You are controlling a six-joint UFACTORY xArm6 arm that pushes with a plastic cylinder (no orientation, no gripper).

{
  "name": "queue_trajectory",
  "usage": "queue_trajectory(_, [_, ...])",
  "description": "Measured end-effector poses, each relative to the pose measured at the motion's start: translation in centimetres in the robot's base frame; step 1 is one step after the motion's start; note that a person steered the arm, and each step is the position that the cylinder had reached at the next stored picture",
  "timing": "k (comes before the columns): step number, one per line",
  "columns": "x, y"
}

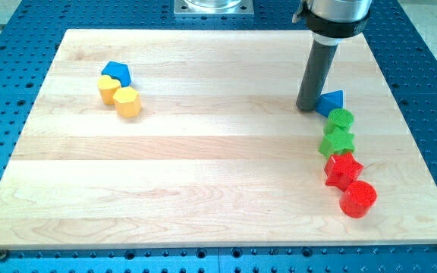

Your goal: Push the hexagon towards the blue triangle

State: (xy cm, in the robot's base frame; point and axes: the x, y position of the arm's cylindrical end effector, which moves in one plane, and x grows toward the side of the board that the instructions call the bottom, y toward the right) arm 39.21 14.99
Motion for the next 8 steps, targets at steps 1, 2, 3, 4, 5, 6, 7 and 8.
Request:
queue_trajectory(1, [-0.9, 1.8])
queue_trajectory(2, [-2.2, 2.9])
queue_trajectory(3, [-3.7, 8.7])
queue_trajectory(4, [-0.5, 13.7])
queue_trajectory(5, [-0.6, 13.4])
queue_trajectory(6, [-3.8, 12.8])
queue_trajectory(7, [-6.1, 8.4])
queue_trajectory(8, [0.3, -4.4])
